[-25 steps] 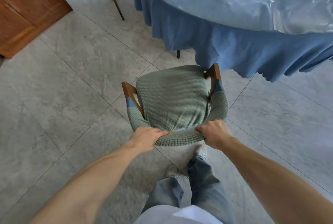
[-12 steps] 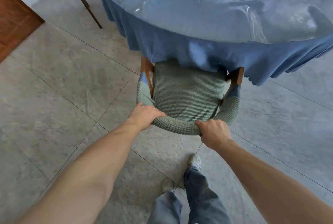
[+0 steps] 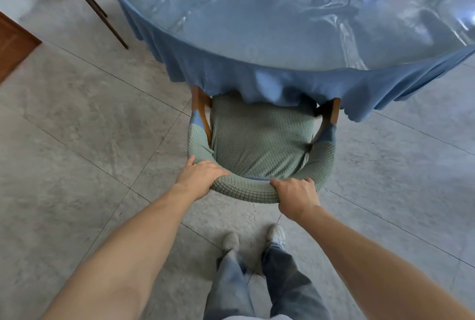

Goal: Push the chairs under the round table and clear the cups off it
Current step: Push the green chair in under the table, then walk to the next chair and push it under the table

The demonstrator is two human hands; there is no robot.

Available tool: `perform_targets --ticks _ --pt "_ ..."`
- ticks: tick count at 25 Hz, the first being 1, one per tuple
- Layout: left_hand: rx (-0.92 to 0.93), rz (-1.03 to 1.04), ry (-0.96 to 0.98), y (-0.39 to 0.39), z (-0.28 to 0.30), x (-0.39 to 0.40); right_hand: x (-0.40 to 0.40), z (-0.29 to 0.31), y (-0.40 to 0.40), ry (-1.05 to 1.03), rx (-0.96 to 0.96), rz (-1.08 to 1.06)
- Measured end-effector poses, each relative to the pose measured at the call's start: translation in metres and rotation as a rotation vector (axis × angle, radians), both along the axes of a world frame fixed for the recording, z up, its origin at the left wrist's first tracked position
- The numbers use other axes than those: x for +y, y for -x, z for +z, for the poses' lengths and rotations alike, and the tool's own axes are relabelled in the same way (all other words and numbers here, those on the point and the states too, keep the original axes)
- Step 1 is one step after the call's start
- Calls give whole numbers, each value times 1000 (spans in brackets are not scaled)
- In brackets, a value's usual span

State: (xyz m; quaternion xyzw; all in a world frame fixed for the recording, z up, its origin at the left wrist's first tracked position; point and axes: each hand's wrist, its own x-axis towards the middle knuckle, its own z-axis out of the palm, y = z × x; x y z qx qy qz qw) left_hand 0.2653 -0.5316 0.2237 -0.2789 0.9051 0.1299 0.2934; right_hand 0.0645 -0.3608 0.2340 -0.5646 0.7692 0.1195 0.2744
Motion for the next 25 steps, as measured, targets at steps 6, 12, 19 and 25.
perform_targets --ticks 6,12,19,25 --pt "-49 35 -27 7 8 6 18 11 -9 55 -39 -131" --pt "-220 -116 -174 53 39 22 51 60 -9 64 -134 -287" --pt "-198 -294 -219 143 68 72 106 73 41 -135 -152 -566" --pt "-213 -461 -198 261 88 120 188 76 137 -160 -151 -773"
